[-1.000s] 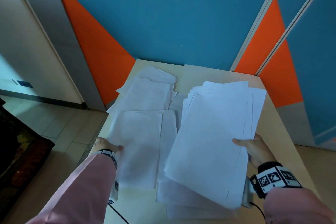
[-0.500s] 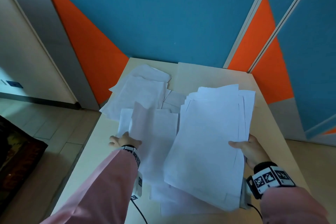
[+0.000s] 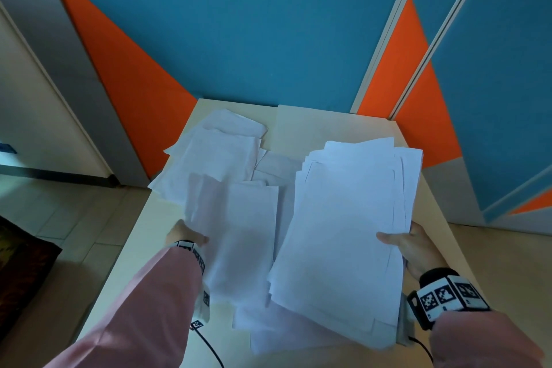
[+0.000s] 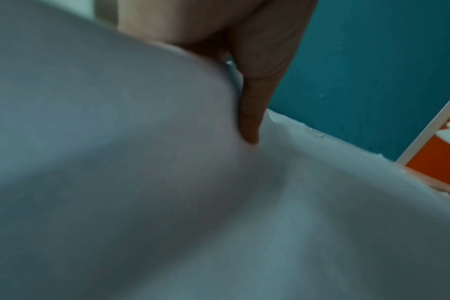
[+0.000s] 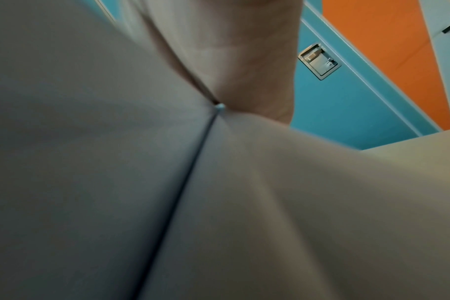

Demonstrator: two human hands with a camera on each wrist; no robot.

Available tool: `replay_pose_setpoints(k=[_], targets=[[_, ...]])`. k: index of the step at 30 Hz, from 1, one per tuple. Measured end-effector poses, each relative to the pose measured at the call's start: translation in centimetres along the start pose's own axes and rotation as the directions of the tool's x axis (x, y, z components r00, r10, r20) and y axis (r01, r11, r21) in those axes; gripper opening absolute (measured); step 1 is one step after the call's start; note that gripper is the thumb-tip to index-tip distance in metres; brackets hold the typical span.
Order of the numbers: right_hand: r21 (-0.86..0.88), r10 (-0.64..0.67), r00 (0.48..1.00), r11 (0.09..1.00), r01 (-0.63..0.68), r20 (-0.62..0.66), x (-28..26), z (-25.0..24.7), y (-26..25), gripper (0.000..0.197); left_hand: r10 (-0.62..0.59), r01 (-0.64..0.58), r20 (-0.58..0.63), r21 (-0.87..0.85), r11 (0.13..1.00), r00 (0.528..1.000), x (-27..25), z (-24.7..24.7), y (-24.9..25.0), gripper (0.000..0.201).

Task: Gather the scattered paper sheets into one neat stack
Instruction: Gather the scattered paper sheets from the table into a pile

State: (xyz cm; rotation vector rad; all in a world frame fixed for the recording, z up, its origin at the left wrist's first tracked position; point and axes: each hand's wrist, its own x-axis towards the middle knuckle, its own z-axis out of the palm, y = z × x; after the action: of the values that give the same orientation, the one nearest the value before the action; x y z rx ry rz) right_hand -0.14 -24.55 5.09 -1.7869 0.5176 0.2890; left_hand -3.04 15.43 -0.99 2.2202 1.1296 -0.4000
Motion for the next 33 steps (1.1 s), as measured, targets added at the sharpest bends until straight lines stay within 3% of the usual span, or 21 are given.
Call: replay_pose_setpoints(k=[2,7,9,13,18,21,24,26,29,33], targets=[[0.001,-0.005,1.000,1.000,0.005,0.000,0.0,-0.2,-0.1,0.046,0.105,-0.105,-0.012,-0.050,0.993,0.994,-0.3,-0.3,-0.1,0.034],[-0.004,-0.026,0.999,1.000,0.026,-0.020,-0.2,-1.2,-0.3,0.045,0.258,-0.246,-0.003,-0.315,0.917,0.966,-1.0,-3.5,-0.4,0.033],[0.000,-0.031,0.999,1.000,0.031,-0.028,-0.3,-1.6,-0.5,0.044,0.282,-0.232,0.044,-0.455,0.859,0.958,-1.0,-5.3,-0.7,0.027],[0.026,-0.047,0.999,0.999,0.047,0.004,-0.8,-1.0,-1.3,0.045,0.296,-0.128,0.142,-0.671,0.730,0.945,-0.9,-6.5,-0.6,0.041],[0.126,-0.033,0.988,0.992,0.014,0.152,-2.1,1.5,-2.4,0.045,0.372,-0.072,0.272,-0.716,0.695,0.888,-3.6,-3.6,1.8,0.034],[0.211,-0.047,0.979,0.977,0.004,0.200,-2.8,2.7,-2.7,0.059,0.423,-0.052,0.318,-0.745,0.665,0.848,-4.6,-1.6,2.9,0.023],[0.234,-0.044,0.976,0.972,-0.007,0.213,-3.2,3.8,-3.0,0.045,0.478,-0.014,0.354,-0.792,0.611,0.804,-5.7,-0.3,3.7,0.009],[0.219,-0.050,0.969,0.976,-0.005,0.241,-3.6,4.5,-3.2,0.043,0.498,-0.008,0.374,-0.793,0.609,0.782,-6.5,0.4,4.0,0.017],[0.205,-0.040,0.958,0.979,-0.020,0.285,-4.3,5.3,-3.7,0.044,0.484,0.000,0.364,-0.799,0.602,0.796,-6.9,1.1,3.9,0.033],[0.121,-0.021,0.938,0.992,-0.022,0.345,-4.4,6.0,-3.4,0.056,0.461,0.019,0.325,-0.833,0.553,0.826,-6.8,0.6,3.6,0.029]])
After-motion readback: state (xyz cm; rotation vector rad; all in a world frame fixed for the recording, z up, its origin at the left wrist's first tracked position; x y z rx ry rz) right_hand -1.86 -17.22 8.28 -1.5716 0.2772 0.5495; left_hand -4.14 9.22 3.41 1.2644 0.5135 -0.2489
